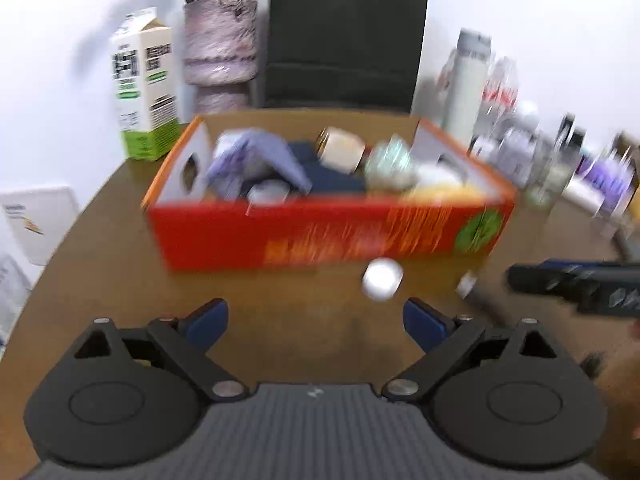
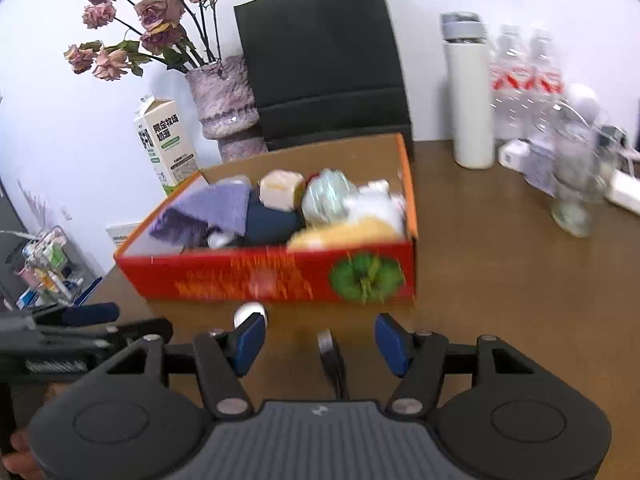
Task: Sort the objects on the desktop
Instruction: 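Grasp the small white cap with the left tool while the right tool grasps the black cable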
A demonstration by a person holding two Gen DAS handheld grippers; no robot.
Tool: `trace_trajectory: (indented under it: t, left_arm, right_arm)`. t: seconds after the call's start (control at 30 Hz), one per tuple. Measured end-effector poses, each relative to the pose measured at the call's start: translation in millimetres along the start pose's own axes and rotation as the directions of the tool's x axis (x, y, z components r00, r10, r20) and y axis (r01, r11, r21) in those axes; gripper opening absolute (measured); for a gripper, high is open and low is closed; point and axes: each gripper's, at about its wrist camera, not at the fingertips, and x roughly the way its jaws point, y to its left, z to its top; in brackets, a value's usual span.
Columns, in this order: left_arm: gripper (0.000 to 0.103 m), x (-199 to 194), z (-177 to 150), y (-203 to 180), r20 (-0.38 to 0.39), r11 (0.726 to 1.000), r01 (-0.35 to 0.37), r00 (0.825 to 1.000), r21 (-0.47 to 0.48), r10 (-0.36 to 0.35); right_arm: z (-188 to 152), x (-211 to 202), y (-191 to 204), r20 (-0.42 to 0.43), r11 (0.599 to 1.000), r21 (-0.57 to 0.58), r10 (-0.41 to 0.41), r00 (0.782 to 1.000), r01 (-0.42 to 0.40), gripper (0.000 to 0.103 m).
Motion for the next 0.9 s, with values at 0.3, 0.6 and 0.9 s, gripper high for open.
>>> trace_trajectory:
  t: [0.3,0.6,0.9]
  left_arm:
    - [0.097,-43,-55,-9,0.066,0.999,-0.050,0.997,-0.003,0.050]
    - [0.090,-20,-40,-19,0.069,0.998,-0.029,0.997,0.053,0.026]
    - [0.075,12,-5,-18,0.092,0.995,0.014,0.995,0.102,-0.024]
  right_arm:
    - [-72,-29,13,0.024,0.997,-0.072,-0.034,0.999,0.036,0.060]
    - [-57,1,14,0.058,0.992,-0.109,-0.056,0.997,0.062,0.048]
    - [-28,45,14,0.036,0.982,-0.173,-0.066,0.997,0.071,0.024]
